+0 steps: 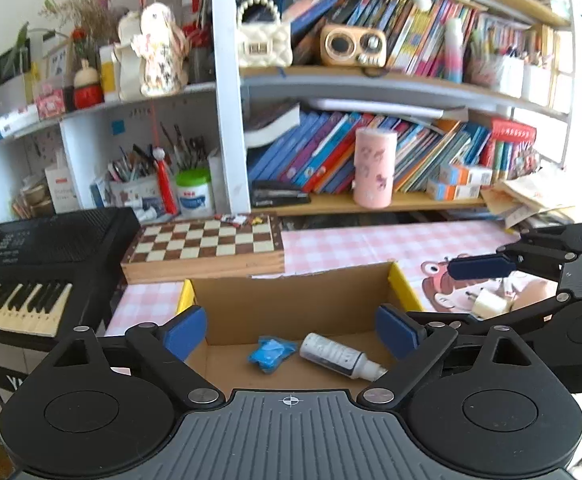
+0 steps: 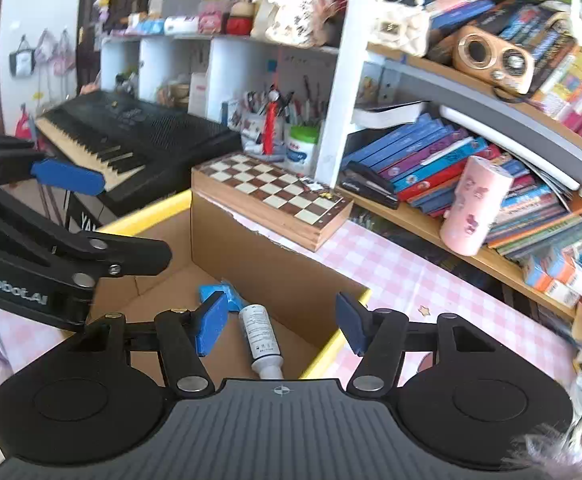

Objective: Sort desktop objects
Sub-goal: 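Withdraw both tools from the box back over the table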

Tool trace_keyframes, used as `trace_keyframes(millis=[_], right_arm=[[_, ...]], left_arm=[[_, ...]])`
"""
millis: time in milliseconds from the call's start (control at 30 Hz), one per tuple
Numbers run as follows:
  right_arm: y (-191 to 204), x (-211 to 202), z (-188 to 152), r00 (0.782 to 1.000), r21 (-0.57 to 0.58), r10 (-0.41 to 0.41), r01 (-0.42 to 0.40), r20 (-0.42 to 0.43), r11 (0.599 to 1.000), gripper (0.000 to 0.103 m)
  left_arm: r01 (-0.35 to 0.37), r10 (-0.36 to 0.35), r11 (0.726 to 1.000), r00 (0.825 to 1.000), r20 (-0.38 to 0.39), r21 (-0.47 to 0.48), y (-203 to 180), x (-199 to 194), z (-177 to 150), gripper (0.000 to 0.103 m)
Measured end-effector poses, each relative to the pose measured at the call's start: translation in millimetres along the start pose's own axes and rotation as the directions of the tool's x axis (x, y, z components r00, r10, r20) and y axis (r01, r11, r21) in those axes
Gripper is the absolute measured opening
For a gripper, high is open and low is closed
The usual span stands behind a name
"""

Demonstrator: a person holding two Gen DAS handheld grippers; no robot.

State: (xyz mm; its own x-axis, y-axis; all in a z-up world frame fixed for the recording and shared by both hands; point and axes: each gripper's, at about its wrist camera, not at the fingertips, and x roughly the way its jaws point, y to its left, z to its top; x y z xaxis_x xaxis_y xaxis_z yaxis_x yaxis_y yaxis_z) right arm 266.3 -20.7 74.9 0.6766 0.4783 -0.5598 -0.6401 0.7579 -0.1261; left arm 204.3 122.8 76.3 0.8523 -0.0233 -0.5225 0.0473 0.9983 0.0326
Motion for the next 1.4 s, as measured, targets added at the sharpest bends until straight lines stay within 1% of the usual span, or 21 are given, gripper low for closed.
trace_keyframes(millis=[67, 200, 267, 333, 500, 700, 767, 933, 1033, 1267, 1400], right_arm=[[2, -13, -3, 1.000, 0.026, -0.015, 0.015, 0.012, 1.000, 0.057], [8, -37, -13, 0.997, 0.081, -0.066, 0.063, 0.042, 0.995, 0.060], [15, -47, -19, 0.994, 0.100, -0.096, 0.090, 0.056, 0.991, 0.060], [21, -56, -24, 0.991, 0.121, -0.114, 0.105, 0.068, 0.987, 0.060], [36, -80, -38, 0.985, 0.183, -0.151, 0.134, 0.082, 0.974, 0.062], [50, -112, -63, 0.977, 0.249, -0.204, 0.181, 0.069, 0.951, 0.063], [54, -121, -73, 0.973, 0.268, -0.221, 0.197, 0.063, 0.943, 0.063], [69, -135, -96, 0.967, 0.275, -0.253, 0.239, 0.017, 0.931, 0.064], [78, -144, -111, 0.964, 0.301, -0.265, 0.253, -0.002, 0.920, 0.065], [96, -162, -141, 0.955, 0.388, -0.291, 0.286, -0.046, 0.876, 0.066], [102, -167, -155, 0.947, 0.409, -0.311, 0.314, -0.076, 0.857, 0.066]], left_arm=[[-0.015, 0.015, 1.000, 0.999, 0.032, -0.006, -2, -14, -4, 0.094], [-0.078, 0.081, 0.996, 0.991, 0.107, -0.040, -5, -42, -16, 0.097], [-0.089, 0.095, 0.994, 0.987, 0.128, -0.056, -3, -56, -22, 0.097], [-0.093, 0.103, 0.993, 0.986, 0.132, -0.076, 0, -69, -28, 0.098], [-0.082, 0.094, 0.992, 0.988, 0.121, -0.096, 4, -97, -45, 0.098], [-0.071, 0.083, 0.991, 0.991, 0.102, -0.111, 2, -120, -68, 0.098], [-0.070, 0.083, 0.990, 0.991, 0.108, -0.123, 1, -127, -75, 0.098], [-0.069, 0.093, 0.981, 0.987, 0.128, -0.182, -1, -143, -93, 0.098], [-0.065, 0.087, 0.979, 0.990, 0.108, -0.192, -4, -149, -104, 0.098], [-0.048, 0.058, 0.985, 0.997, 0.059, -0.164, -17, -157, -129, 0.098], [-0.034, 0.040, 0.986, 0.999, 0.033, -0.162, -23, -160, -142, 0.098]])
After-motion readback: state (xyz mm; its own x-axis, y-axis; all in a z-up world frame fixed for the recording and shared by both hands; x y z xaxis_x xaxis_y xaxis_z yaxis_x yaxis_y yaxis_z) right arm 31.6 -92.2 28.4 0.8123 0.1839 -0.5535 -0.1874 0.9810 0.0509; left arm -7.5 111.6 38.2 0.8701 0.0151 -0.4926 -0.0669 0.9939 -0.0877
